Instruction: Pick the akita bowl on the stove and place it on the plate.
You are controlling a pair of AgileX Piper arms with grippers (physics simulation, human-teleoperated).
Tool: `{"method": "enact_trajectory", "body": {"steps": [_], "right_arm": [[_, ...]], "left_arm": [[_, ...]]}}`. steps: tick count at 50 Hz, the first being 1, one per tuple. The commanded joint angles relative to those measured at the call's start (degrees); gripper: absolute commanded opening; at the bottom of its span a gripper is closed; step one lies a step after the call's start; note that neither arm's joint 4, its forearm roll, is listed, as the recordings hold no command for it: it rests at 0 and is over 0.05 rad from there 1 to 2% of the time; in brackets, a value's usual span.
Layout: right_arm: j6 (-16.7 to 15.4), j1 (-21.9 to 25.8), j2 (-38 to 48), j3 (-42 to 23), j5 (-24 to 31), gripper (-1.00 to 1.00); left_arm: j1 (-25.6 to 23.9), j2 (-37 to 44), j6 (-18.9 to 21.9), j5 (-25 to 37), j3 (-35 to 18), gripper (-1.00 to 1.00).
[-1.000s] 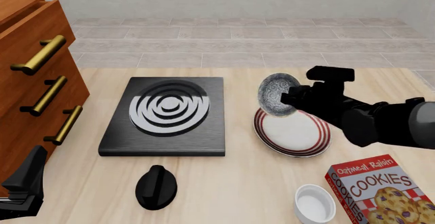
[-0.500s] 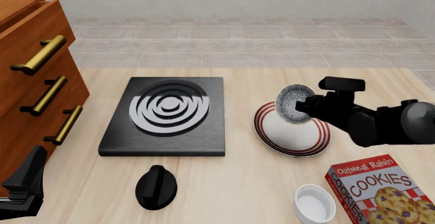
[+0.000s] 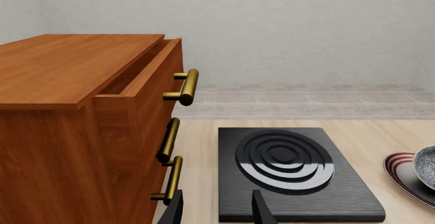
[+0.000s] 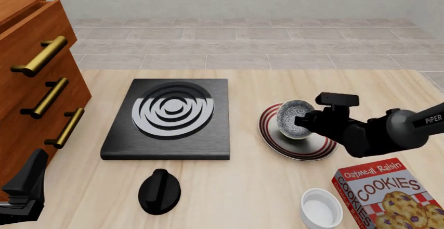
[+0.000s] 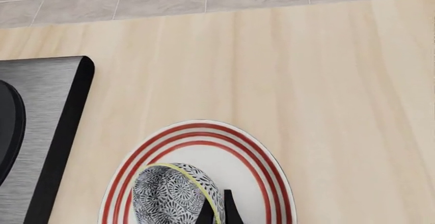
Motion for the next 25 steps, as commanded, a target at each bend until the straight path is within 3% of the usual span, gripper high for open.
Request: {"method": "enact_trajectory", "body": {"steps": [1, 13, 14, 25], "right_arm": [[1.57, 1.31, 3.14, 0.79, -2.05, -1.0], [1.56, -0.26, 3.26, 0.74, -2.47, -1.0], [1.48, -0.38, 3.09, 0.81, -2.4, 1.0], [1.23, -0.99, -0.57, 1.3, -1.13, 1.0]], "left_arm": [[0.0, 0.0, 0.0, 0.0, 0.0, 1.0], [0.0, 0.0, 0.0, 0.0, 0.0, 1.0], [0.0, 0.0, 0.0, 0.0, 0.0, 1.0], [0.0, 0.0, 0.0, 0.0, 0.0, 1.0]]}}
